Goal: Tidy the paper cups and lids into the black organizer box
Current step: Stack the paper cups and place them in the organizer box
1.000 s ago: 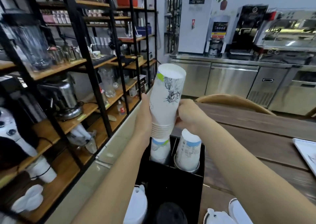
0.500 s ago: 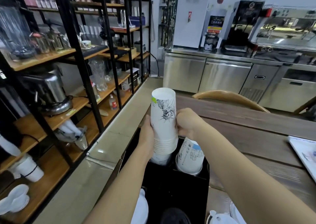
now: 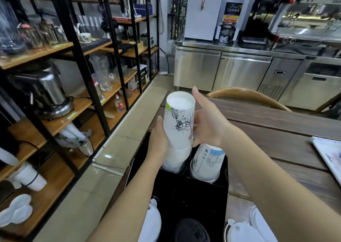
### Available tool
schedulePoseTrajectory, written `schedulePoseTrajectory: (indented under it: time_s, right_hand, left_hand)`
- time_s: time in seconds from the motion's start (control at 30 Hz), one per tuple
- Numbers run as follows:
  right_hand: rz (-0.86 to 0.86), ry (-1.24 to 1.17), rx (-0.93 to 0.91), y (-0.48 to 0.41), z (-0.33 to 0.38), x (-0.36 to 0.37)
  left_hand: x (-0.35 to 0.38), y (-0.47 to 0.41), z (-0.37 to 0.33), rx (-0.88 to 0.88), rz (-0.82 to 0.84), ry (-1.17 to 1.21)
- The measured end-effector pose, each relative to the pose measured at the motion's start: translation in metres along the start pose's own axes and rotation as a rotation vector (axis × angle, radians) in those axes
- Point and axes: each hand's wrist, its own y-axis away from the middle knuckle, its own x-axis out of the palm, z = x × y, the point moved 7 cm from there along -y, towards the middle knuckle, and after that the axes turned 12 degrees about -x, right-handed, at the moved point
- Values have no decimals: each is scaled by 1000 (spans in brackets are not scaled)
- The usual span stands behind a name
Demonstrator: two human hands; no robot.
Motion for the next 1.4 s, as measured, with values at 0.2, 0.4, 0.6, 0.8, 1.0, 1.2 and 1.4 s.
schedulePoseTrajectory:
  time_s: [0.2,0.4,0.6,0.8,1.0,1.2,1.4]
  right_hand:
    - [132,104,-47,9,8,7]
    - [90,187,-78,9,2,9]
    - [74,559,-249,7,10,15]
    - [78,613,-246,5,5,7]
    - [122,919,-370,9,14,16]
    - [-23,1016,-542,46,38,0]
    - [-422,948,-613,102,23,-76]
  left_hand:
    - [-2,-6,3,-22,-32,-74]
    - [-9,-3,21,-21,-81,-123]
    - [9,15,6,156,197,-48]
    - [8,15,3,204,111,-180]
    - [5,19,1,223,70,-233]
    - [-3,27,0,225,-3,-344]
    - [5,91,-11,555,-225,-392]
